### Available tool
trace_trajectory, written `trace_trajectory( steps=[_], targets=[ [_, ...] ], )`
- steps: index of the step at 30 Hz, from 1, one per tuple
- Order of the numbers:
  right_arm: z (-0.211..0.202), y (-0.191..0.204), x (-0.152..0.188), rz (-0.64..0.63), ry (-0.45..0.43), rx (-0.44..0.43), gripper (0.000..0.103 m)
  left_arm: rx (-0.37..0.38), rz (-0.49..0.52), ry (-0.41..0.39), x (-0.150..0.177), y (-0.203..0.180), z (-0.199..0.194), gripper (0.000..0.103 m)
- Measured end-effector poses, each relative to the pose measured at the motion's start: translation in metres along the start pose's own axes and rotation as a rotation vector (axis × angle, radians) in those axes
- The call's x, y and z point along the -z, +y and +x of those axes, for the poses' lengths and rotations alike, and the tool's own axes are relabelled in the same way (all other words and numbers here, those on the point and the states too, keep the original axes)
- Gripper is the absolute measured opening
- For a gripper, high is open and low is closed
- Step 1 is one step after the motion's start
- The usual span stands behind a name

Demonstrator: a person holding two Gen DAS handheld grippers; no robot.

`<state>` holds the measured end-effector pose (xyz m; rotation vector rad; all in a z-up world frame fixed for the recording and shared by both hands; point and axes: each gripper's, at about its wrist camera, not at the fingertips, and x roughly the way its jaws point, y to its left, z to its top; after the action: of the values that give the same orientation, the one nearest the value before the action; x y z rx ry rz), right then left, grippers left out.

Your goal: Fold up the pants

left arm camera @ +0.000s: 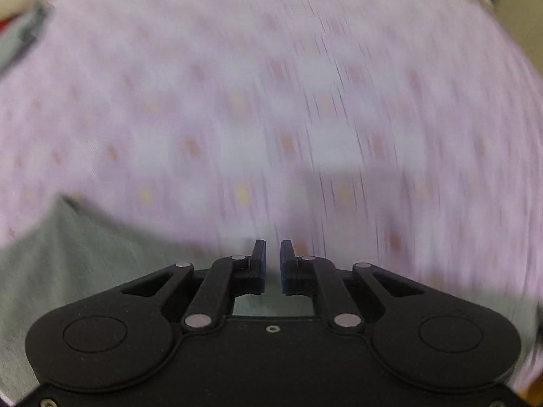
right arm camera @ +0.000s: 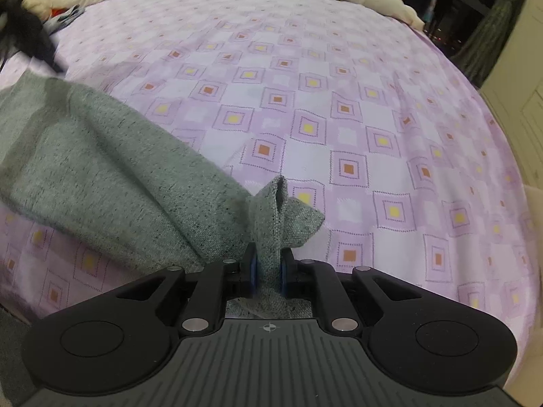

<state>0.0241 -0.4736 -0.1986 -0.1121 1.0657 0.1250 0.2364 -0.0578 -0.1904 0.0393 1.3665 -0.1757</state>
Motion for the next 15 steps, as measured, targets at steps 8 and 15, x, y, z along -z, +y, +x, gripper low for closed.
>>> trace_trajectory(
  steps=[8, 15],
  targets=[
    [0.006, -0.011, -0.004, 0.082, 0.006, 0.003, 0.014, -0.024, 0.051, -0.052, 0.071, 0.001, -0.016, 0.013],
    [0.000, -0.015, -0.033, 0.023, -0.032, 0.080, 0.014, -0.016, -0.003, -0.097, 0.043, -0.002, -0.014, 0.013]
  ],
)
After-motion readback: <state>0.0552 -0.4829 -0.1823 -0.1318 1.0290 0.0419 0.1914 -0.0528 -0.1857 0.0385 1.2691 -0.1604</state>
